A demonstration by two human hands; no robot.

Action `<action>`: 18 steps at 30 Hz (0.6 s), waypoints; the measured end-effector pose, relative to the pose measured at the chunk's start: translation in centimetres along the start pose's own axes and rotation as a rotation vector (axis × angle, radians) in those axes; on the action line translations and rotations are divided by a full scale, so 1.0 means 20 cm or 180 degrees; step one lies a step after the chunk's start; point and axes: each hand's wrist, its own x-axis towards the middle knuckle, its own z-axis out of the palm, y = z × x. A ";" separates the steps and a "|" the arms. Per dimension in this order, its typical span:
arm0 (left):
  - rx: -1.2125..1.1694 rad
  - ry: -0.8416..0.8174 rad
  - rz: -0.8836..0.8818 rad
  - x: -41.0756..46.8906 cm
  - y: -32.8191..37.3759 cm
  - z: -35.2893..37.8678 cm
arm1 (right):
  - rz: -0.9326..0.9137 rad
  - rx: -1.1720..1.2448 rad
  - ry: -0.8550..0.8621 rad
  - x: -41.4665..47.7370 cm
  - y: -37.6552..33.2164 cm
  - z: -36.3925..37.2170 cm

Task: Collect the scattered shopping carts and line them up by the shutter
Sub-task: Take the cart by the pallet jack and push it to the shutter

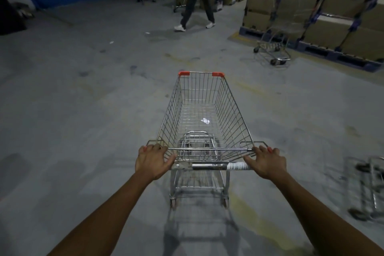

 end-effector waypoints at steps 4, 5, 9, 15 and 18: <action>0.0020 0.0017 -0.0032 0.25 -0.04 -0.04 | -0.0022 0.0014 0.0069 0.25 -0.06 -0.08; 0.0045 0.0011 -0.0040 0.32 -0.04 -0.04 | -0.0023 0.0007 0.0058 0.31 -0.07 -0.10; 0.0055 0.0056 -0.0075 0.62 -0.08 -0.07 | -0.0049 -0.0065 0.0050 0.63 -0.11 -0.17; 0.0009 0.0124 -0.0142 1.16 -0.09 -0.13 | -0.0192 -0.0133 0.0143 1.22 -0.15 -0.32; 0.0027 0.0115 -0.0201 1.45 -0.09 -0.17 | -0.0248 -0.0163 0.0104 1.52 -0.17 -0.41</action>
